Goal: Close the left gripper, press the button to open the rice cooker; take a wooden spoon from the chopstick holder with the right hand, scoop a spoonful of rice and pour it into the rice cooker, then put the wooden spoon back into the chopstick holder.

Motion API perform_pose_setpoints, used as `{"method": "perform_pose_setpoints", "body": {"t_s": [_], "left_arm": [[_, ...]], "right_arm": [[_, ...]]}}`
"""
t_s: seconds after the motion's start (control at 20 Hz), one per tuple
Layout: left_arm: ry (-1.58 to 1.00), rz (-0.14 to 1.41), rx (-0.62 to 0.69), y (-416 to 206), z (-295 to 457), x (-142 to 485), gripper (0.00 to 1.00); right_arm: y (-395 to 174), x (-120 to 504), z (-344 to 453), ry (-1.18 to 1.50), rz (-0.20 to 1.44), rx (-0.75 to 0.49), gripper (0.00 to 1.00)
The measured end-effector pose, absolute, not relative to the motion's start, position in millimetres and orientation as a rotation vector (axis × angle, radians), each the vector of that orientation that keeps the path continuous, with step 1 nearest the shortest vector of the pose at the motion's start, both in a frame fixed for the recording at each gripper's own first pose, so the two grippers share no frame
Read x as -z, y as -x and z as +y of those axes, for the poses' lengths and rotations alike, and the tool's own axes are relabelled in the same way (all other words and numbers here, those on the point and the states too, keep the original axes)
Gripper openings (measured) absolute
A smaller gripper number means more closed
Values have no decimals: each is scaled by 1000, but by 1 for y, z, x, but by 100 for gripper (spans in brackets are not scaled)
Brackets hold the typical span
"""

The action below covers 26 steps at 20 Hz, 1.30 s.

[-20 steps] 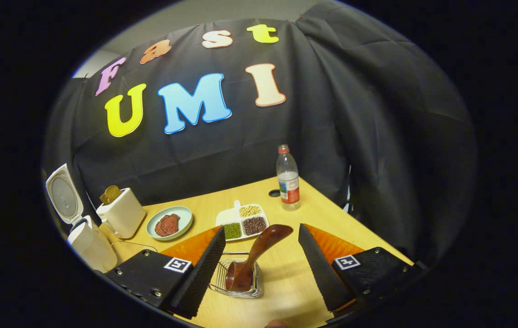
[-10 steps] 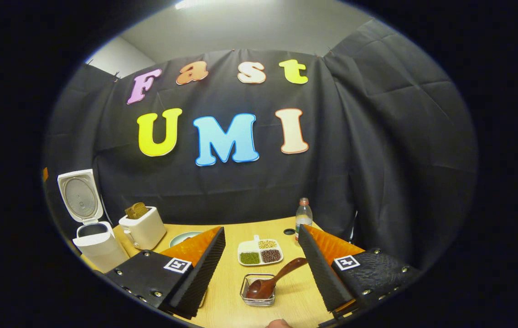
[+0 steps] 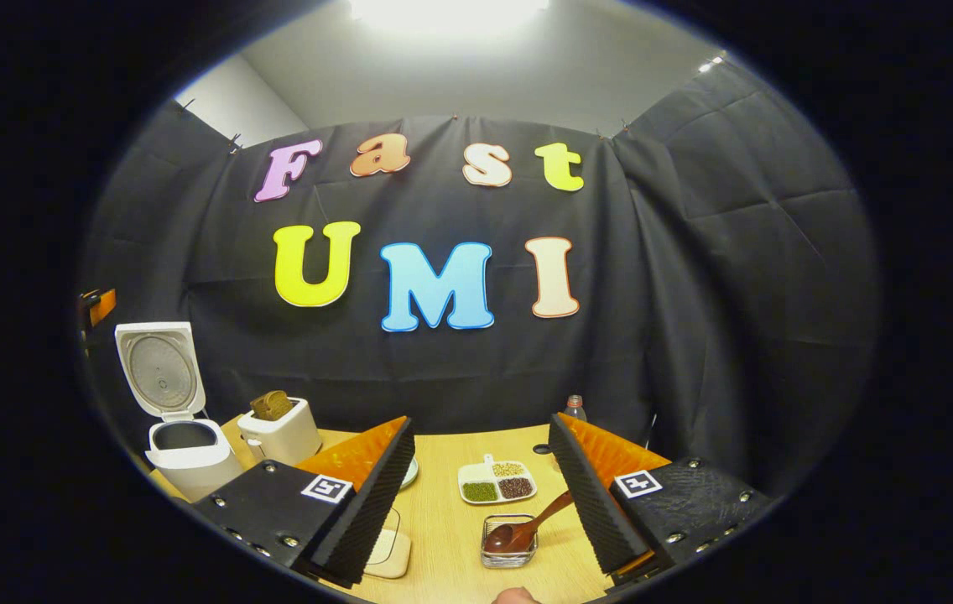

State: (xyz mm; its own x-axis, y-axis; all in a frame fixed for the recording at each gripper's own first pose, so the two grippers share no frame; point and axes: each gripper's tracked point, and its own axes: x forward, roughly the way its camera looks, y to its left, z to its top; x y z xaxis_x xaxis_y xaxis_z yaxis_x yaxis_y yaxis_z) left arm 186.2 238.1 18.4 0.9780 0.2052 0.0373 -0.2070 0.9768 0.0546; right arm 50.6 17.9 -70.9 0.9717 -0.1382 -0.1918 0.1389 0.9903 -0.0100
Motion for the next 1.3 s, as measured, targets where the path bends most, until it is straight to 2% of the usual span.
{"method": "perform_pose_setpoints", "body": {"t_s": [0.2,0.25,0.45,0.5,0.65,0.7,0.85,0.9,0.95,1.0,1.05,1.1,1.2,1.3], "left_arm": [[-51,-31,-198,-238,251,-23,99],[-45,-26,-204,-251,254,-24,95],[-66,5,-245,-302,272,-16,95],[-71,19,-249,-312,275,-10,99],[-53,65,-253,-342,278,10,99],[-37,84,-258,-350,279,17,95],[22,152,-292,-366,293,41,95],[31,170,-309,-369,299,49,99],[36,194,-315,-372,302,56,91],[52,232,-312,-374,301,68,99],[80,276,-313,-372,299,78,95],[59,254,-316,-370,299,75,99],[66,245,-315,-364,292,75,91],[63,241,-310,-359,286,76,97]], "right_arm": [[-39,64,27,30,175,158,98],[-34,58,26,42,173,168,98],[-20,54,23,30,185,202,98],[-17,53,21,23,185,210,98],[-7,51,12,38,183,236,98],[-4,52,9,42,189,242,98],[4,53,1,39,198,257,98],[5,54,-1,36,202,258,98],[7,55,-3,37,204,259,98],[8,55,-6,40,203,261,98],[9,55,-9,41,205,260,98],[9,56,-11,36,207,259,98],[10,57,-13,16,205,251,98],[10,60,-14,14,207,235,98]]}}
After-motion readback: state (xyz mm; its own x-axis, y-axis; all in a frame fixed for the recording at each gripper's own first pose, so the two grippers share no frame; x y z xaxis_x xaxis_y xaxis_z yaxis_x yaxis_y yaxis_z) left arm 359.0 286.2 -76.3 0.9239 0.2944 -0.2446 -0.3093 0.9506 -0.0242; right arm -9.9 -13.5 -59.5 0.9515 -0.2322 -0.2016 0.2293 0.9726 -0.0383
